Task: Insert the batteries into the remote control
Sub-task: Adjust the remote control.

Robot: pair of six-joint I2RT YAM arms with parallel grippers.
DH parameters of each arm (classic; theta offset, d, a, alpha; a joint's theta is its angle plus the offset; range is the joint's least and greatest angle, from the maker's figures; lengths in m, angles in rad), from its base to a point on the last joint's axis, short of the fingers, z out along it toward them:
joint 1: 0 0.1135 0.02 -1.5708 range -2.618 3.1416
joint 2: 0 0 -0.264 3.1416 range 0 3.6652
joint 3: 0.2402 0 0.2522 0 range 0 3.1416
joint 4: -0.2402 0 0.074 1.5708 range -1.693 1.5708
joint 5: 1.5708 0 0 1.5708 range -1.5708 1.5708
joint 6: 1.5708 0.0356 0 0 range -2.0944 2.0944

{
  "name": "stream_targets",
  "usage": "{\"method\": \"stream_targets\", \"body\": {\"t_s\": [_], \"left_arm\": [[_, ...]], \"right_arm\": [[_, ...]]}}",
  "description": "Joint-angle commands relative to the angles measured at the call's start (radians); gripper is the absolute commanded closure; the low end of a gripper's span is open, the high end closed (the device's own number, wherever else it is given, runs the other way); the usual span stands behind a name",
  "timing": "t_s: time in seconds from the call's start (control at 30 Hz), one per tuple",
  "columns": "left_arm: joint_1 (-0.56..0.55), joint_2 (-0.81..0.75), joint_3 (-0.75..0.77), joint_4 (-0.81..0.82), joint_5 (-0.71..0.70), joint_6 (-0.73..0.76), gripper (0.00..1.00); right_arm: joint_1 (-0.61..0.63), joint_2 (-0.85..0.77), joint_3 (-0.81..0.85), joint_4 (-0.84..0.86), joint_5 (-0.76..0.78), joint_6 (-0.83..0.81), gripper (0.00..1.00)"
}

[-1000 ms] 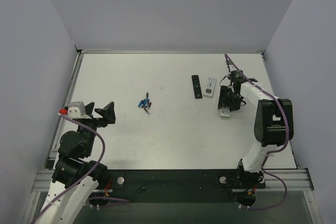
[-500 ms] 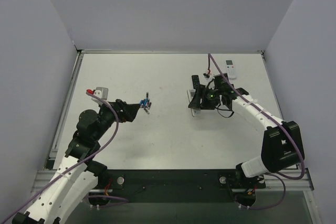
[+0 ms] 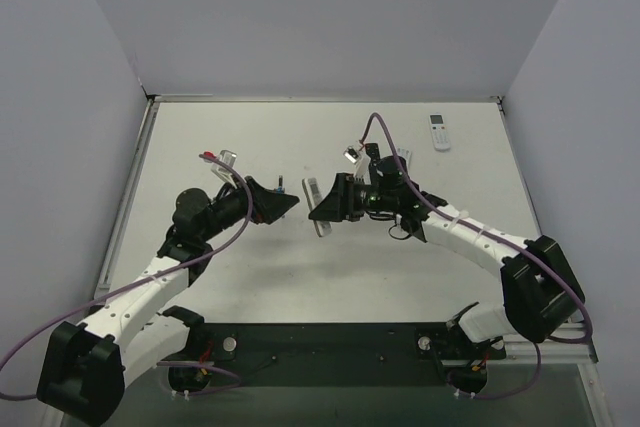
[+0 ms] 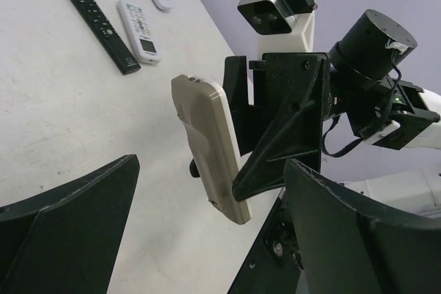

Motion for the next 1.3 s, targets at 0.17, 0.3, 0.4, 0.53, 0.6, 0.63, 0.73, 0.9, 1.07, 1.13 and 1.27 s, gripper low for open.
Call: {"method": "stream_targets", "body": {"t_s": [0.17,0.3,0.4,0.53,0.6,0.63,0.73,0.9,1.07,1.13,1.27], "left_arm": [[-0.004,0.010,0.002,0.244,0.112,-0.066,0.03],[-0.010,0.016,-0.019,0.268,0.120,-0.081,0.03],[-0.012,0.017,-0.041,0.293,0.090,-0.104,0.03],[-0.010,0.054,-0.053,0.391,0.097,-0.176,0.03],[-0.010,0.091,-0.061,0.475,0.112,-0.239,0.02],[-0.010,0.105,-0.064,0.506,0.117,-0.262,0.03],[-0.010,0.146,-0.081,0.623,0.122,-0.342,0.05],[-0.010,0.180,-0.077,0.698,0.134,-0.407,0.21],[-0.010,0.157,-0.093,0.707,0.120,-0.421,0.55],[-0.010,0.139,-0.090,0.646,0.116,-0.402,0.74],[-0.018,0.042,-0.048,0.380,0.048,-0.266,1.00]], "right_arm": [[0.072,0.017,-0.043,0.464,-0.112,0.198,0.86],[0.075,0.049,-0.045,0.611,-0.148,0.279,0.86],[0.078,0.072,-0.048,0.689,-0.159,0.316,0.86],[0.081,0.102,-0.049,0.754,-0.182,0.357,0.86],[0.083,0.111,-0.048,0.784,-0.193,0.373,0.86],[0.086,0.114,-0.046,0.789,-0.196,0.376,0.86],[0.096,0.121,-0.035,0.783,-0.207,0.362,0.85],[0.113,0.137,-0.028,0.795,-0.219,0.365,0.85],[0.113,0.131,-0.031,0.771,-0.219,0.344,0.77],[0.113,0.126,-0.029,0.748,-0.208,0.325,0.69],[0.113,0.093,-0.017,0.610,-0.187,0.217,0.56]]}}
